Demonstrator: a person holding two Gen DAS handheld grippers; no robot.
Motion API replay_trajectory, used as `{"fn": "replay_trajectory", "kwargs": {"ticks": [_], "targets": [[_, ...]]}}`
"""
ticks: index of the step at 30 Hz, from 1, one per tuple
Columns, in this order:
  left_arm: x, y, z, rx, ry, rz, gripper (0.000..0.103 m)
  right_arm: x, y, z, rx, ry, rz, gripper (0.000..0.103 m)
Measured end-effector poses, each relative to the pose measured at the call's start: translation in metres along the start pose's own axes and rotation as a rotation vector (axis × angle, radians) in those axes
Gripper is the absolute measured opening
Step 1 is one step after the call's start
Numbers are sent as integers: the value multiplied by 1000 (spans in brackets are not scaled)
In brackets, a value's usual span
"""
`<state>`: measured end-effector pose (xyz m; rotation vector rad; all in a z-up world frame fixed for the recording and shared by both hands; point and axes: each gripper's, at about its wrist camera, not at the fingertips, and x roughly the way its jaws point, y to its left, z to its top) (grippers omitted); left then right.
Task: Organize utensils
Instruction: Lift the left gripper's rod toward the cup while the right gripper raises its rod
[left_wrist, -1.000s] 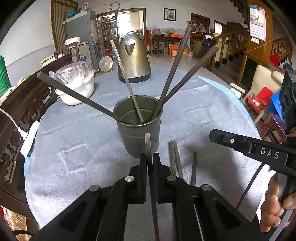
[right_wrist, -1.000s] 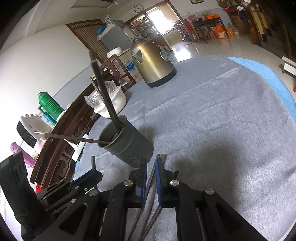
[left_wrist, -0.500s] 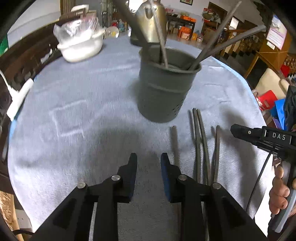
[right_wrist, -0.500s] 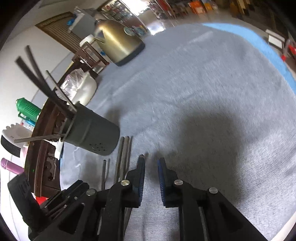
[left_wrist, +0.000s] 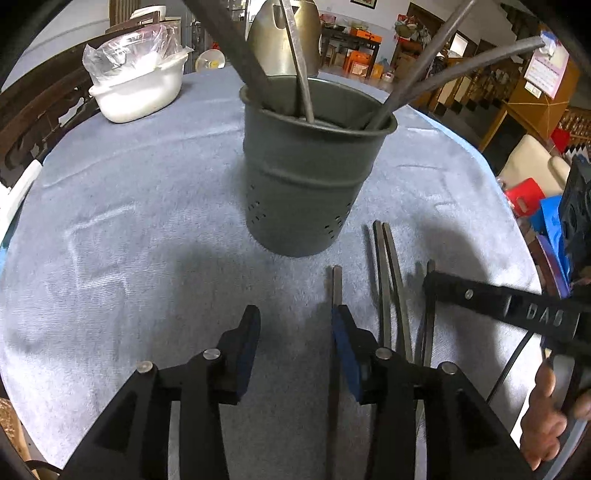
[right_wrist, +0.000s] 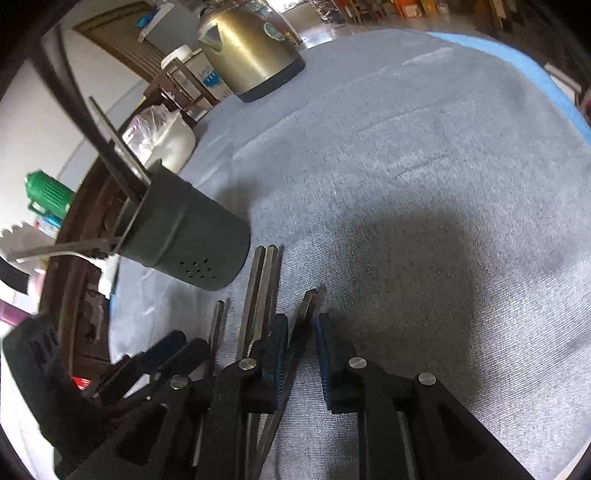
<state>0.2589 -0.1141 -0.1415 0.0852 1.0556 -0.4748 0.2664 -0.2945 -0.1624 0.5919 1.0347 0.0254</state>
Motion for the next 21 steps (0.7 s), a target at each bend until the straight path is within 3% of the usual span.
{"fn": "replay_trajectory", "kwargs": {"ticks": [7,16,18,20,21], "targets": [[-5,-7,-12,17,-7,-31,42,3,18,-2,-99,5,-107,18],[8,-17,-10,35,-2,-63,42,6,20,-5,-153,-39,-116,11],[11,-21,-6,43,-7,-81,31,2,16,-6,-141,-48,-103,9],[13,-22,-4,45,-5,-109,9,-2,14,-7,-134,-61,-84,9],[12,-23,-4,48,-5,-110,7,-5,12,-7,-130,-66,-66,9]]}}
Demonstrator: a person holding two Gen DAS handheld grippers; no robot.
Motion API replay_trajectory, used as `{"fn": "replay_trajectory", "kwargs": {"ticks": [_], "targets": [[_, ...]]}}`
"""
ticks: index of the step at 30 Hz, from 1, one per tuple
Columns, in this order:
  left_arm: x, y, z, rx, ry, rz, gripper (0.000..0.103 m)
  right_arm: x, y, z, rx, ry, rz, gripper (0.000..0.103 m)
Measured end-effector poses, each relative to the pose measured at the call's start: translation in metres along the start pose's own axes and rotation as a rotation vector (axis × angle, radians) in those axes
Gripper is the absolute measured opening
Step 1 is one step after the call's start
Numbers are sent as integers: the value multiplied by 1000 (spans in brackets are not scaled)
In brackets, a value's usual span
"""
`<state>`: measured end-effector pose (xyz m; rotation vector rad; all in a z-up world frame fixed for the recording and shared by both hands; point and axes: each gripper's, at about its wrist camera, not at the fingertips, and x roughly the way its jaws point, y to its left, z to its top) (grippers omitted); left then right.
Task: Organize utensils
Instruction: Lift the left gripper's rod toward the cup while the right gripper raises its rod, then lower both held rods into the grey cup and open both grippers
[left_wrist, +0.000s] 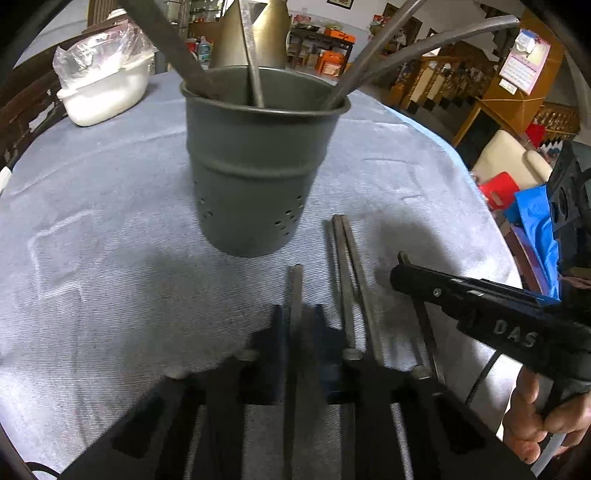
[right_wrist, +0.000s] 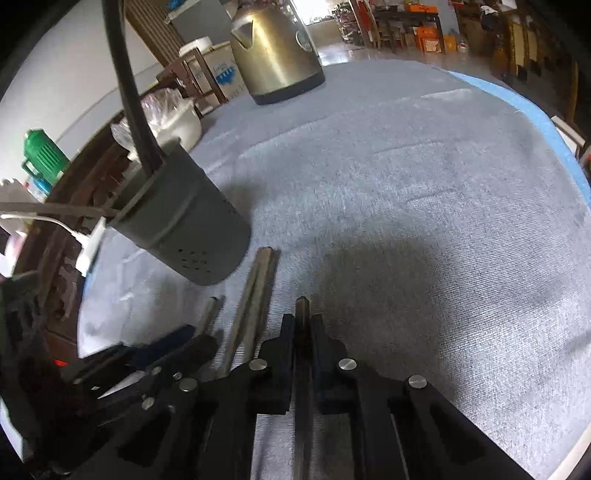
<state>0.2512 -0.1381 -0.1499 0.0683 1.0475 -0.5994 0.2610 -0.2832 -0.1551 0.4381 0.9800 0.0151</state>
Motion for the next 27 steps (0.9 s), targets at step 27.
{"fn": "replay_trajectory", "kwargs": {"ticks": [27], "targets": [[-183,-3,12,-36,-512,-10,5,-138,40,14,-113,-502,261,9]]}}
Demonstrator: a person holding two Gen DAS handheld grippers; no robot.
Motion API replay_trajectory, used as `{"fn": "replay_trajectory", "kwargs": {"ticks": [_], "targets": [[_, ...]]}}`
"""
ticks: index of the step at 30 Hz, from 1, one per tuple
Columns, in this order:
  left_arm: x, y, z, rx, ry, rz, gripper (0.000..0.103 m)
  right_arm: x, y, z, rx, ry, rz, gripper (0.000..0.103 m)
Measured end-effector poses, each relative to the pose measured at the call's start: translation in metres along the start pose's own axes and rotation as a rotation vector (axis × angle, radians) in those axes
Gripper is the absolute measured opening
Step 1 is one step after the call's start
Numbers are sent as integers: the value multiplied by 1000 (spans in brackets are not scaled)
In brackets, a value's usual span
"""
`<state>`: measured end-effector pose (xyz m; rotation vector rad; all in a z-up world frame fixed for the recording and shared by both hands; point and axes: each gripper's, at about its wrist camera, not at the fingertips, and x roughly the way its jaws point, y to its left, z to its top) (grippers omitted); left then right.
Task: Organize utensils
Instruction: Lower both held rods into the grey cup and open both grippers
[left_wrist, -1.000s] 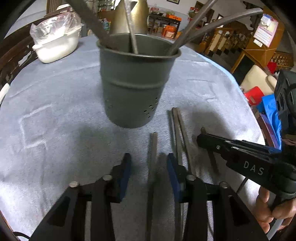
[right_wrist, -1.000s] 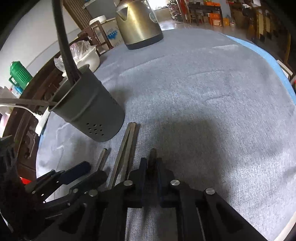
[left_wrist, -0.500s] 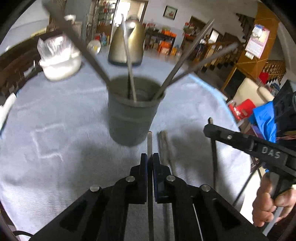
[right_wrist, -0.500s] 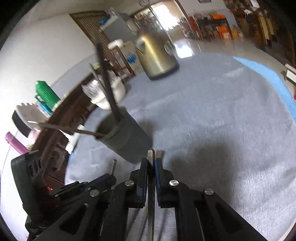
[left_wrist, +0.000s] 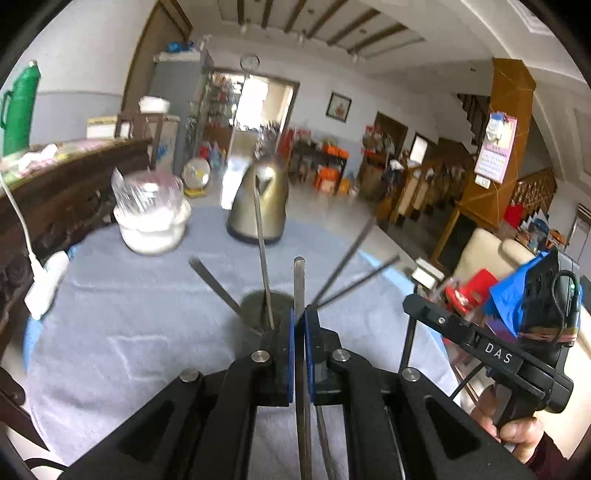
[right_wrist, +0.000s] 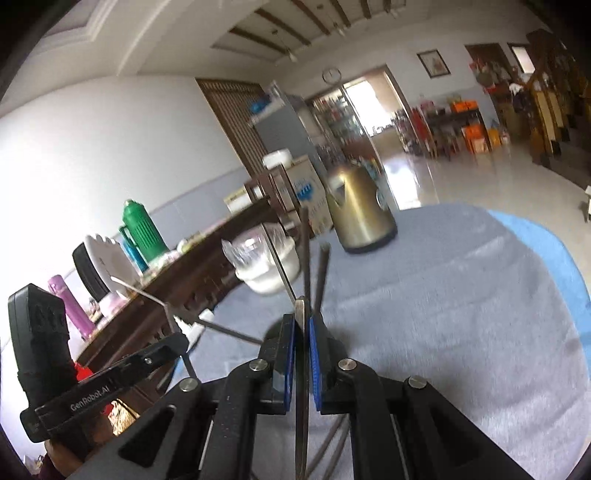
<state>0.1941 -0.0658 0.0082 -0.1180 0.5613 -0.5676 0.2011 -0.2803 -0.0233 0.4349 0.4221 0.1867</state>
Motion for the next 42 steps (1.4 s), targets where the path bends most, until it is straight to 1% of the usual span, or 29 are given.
{"fn": "replay_trajectory", "kwargs": {"ticks": [7,10,15,18,20,25,26,29,33,38,40,42], "targets": [[-13,-2,23,33,-82,14,5,-10,21,24,-59,-109,9,9],[-19,-2,46,49,-125,20,5,-11,33,43,-92,-168,20,9],[-32,1,89,50,-235,53,5,-4,58,75,-142,-287,18,9],[-34,5,117,18,-333,92,5,3,75,88,-181,-377,-7,9],[-30,8,128,-7,-393,133,5,9,85,91,-206,-424,-34,9],[4,10,143,-68,-450,236,5,35,99,86,-250,-505,-137,8],[15,12,143,-74,-443,250,5,39,99,85,-247,-512,-151,9],[52,22,135,-103,-373,286,5,58,100,82,-246,-525,-201,9],[89,43,120,-152,-261,329,5,75,100,76,-260,-491,-227,9],[103,51,107,-171,-182,338,5,87,92,67,-258,-417,-223,9],[104,49,102,-150,-158,333,5,88,90,65,-263,-391,-217,9],[103,47,100,-137,-133,339,5,84,85,65,-247,-354,-189,10]]}}
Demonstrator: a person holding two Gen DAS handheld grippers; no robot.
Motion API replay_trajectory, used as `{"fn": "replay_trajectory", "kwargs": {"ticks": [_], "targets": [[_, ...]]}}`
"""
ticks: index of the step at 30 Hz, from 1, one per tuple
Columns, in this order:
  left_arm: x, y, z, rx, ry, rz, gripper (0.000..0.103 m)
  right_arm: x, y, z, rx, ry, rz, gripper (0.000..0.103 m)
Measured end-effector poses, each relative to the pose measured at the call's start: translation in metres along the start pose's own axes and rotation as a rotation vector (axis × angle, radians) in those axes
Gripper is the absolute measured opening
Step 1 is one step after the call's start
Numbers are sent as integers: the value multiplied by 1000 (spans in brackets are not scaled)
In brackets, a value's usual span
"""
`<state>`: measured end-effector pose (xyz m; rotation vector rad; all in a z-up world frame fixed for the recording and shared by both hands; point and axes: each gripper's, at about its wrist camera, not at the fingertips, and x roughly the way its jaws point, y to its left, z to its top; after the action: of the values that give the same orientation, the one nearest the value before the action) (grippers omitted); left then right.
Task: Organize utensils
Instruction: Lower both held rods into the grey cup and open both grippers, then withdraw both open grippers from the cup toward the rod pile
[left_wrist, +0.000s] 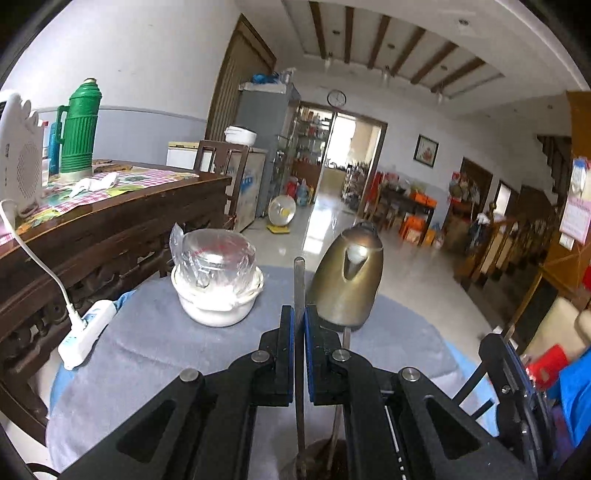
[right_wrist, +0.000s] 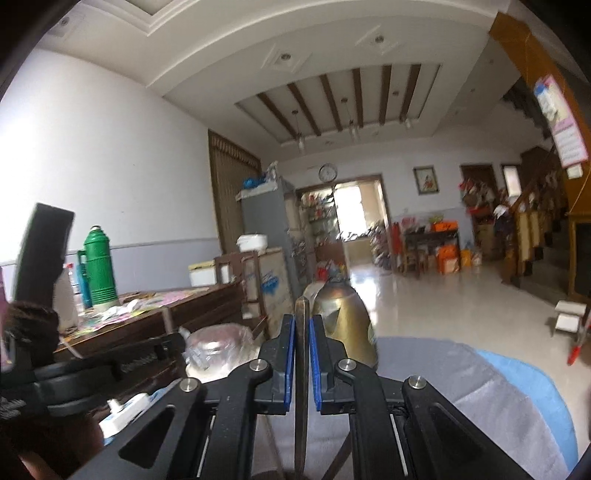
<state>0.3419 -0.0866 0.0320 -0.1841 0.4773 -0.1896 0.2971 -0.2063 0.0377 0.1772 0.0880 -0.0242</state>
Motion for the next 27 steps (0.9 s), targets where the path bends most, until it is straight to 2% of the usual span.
{"fn": "replay_trajectory", "kwargs": {"ticks": [2,4,5,6,7,8,9,11,14,18,21,23,25,26,27], "targets": [[-9,0,1,1,12,-14,5,-5,-8,2,26,44,26,11],[-18,0,1,12,26,-23,12,-11,-14,6,39,70,40,15],[-23,1,3,17,28,-30,20,-15,-17,7,46,74,46,23],[-29,3,5,19,22,-35,30,-20,-20,11,56,76,55,36],[-37,7,7,24,6,-30,34,-27,-25,15,66,68,66,43],[-46,9,8,29,-10,-29,39,-36,-27,18,73,50,71,60],[-57,12,9,40,-35,-31,39,-45,-31,21,77,25,71,62],[-75,18,10,65,-70,-11,41,-71,-38,28,79,-58,69,62],[-101,28,7,85,-116,13,48,-103,-48,35,106,-139,50,62],[-133,38,-15,107,-145,61,57,-132,-62,32,158,-151,43,61],[-144,40,-34,120,-140,95,60,-143,-71,20,182,-105,33,60],[-146,43,-50,122,-106,97,60,-146,-76,10,181,-58,22,60],[-142,44,-67,131,-44,91,60,-144,-82,-5,177,17,-9,52],[-137,45,-76,136,-9,90,60,-140,-86,-12,186,67,-10,42],[-131,46,-87,139,33,90,60,-135,-89,-19,194,111,-9,38]]}}
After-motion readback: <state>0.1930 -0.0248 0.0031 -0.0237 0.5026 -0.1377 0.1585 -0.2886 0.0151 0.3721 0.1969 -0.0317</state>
